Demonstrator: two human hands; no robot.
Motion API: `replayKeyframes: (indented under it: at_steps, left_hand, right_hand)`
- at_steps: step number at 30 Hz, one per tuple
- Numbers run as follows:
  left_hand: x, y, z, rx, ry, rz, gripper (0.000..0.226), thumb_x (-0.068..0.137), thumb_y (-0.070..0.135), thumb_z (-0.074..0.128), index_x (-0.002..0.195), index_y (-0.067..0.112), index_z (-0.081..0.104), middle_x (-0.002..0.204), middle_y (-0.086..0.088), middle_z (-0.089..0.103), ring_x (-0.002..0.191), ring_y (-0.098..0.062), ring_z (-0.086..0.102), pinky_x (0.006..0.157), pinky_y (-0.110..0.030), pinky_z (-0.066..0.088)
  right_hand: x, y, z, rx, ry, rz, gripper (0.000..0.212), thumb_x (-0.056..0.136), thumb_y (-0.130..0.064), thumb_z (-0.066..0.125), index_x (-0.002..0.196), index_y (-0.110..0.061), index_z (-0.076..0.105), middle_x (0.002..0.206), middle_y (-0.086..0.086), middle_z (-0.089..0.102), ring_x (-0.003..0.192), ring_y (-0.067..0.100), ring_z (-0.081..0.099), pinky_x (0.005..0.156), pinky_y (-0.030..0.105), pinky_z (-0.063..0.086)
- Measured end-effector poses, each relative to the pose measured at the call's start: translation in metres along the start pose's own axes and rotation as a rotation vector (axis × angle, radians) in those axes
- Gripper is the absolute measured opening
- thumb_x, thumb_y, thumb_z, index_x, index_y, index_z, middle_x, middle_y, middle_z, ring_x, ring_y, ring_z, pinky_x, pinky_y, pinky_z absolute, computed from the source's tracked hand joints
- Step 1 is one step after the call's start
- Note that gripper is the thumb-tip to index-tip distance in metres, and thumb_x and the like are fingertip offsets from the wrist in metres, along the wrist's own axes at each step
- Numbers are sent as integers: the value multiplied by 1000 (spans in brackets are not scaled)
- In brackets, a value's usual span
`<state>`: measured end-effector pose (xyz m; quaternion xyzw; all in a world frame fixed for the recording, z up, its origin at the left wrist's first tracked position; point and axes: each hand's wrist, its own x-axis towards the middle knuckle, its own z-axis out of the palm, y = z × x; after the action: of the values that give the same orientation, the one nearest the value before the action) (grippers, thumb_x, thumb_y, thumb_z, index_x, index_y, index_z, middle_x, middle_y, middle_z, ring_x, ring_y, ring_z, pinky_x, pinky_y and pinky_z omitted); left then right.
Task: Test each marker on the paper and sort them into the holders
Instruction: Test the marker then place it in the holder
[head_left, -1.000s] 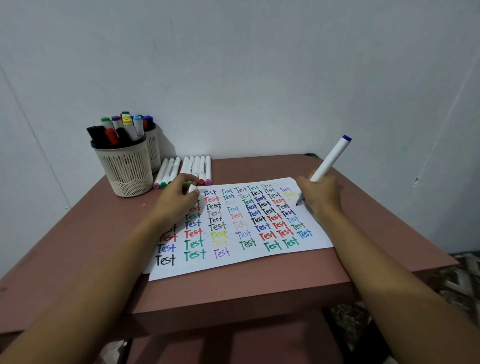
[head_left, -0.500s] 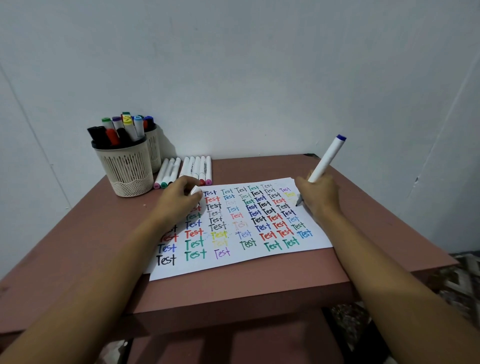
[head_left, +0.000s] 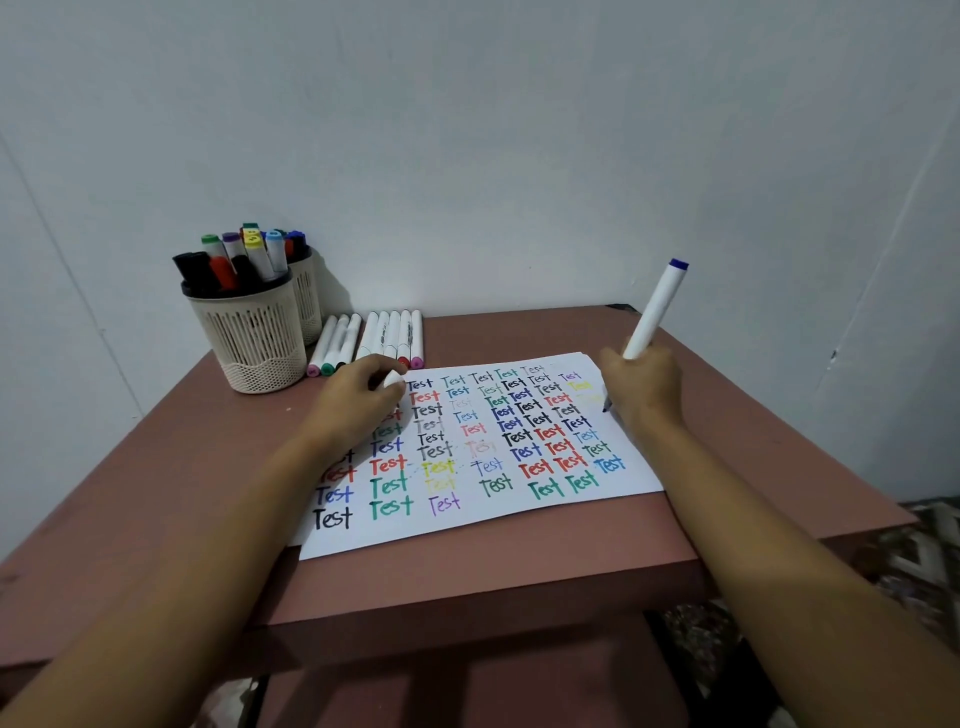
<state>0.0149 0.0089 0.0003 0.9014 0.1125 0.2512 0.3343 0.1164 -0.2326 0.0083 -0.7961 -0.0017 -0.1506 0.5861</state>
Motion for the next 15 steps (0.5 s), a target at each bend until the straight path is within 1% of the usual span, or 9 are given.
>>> replayKeyframes:
  at_steps: [3,6,7,8,10,11,13,15]
  left_hand:
    - [-1,0,-1,4,4,6,23,92,16,55,113,11,62,64,12,41,58,-2,41,48,-9,29]
    - [-1,0,-1,10,4,15,22,92,15,54,112,10,62,64,11,42,57,-3,41,47,-8,30]
    - [-1,0,-1,10,4,16,22,92,15,55,112,10,62,63,10,42,57,-4,41,47,-7,30]
    - [-1,0,0,8,1,15,21,92,15,55,111,10,62,63,9,42,57,-5,40,47,-8,31]
    - [-1,0,-1,9,-5,8,21,92,15,54,111,11,62,65,6,45,59,-6,42,48,-9,31]
    - [-1,0,-1,11,-10,3,22,92,16,54,112,12,62,69,4,49,61,-8,44,50,-10,31]
    - [-1,0,-2,10,-21,-7,22,92,17,54,112,12,62,79,-3,56,67,-12,48,55,-14,33]
    - [-1,0,-2,8,-23,-8,21,92,17,54,111,13,61,78,-1,56,66,-10,48,53,-11,33]
  right_hand:
    - [0,0,-1,4,-23,-2,23,82,-14,54,63,-18,42,61,0,48,45,18,51,65,46,55]
    - [-1,1,-1,-20,-45,-18,23,84,-15,54,64,-19,42,80,10,51,45,17,49,56,36,52]
    - [-1,1,-1,-30,-32,-20,23,84,-16,54,64,-19,43,84,11,52,46,17,49,55,35,50]
    - [-1,1,-1,-29,-13,-18,23,84,-16,53,64,-18,43,82,11,53,47,18,50,57,36,52]
    - [0,-1,-1,4,17,0,23,84,-15,53,63,-17,43,69,4,51,49,21,50,65,46,56]
    - [0,-1,-1,16,22,7,24,83,-15,53,63,-17,42,64,2,49,49,21,50,68,48,56]
    - [-1,-1,-1,14,17,7,25,83,-15,53,62,-17,41,59,0,47,49,20,49,68,48,55]
    - [-1,-1,-1,22,6,9,25,83,-14,54,62,-18,41,59,-1,46,47,19,49,66,46,55]
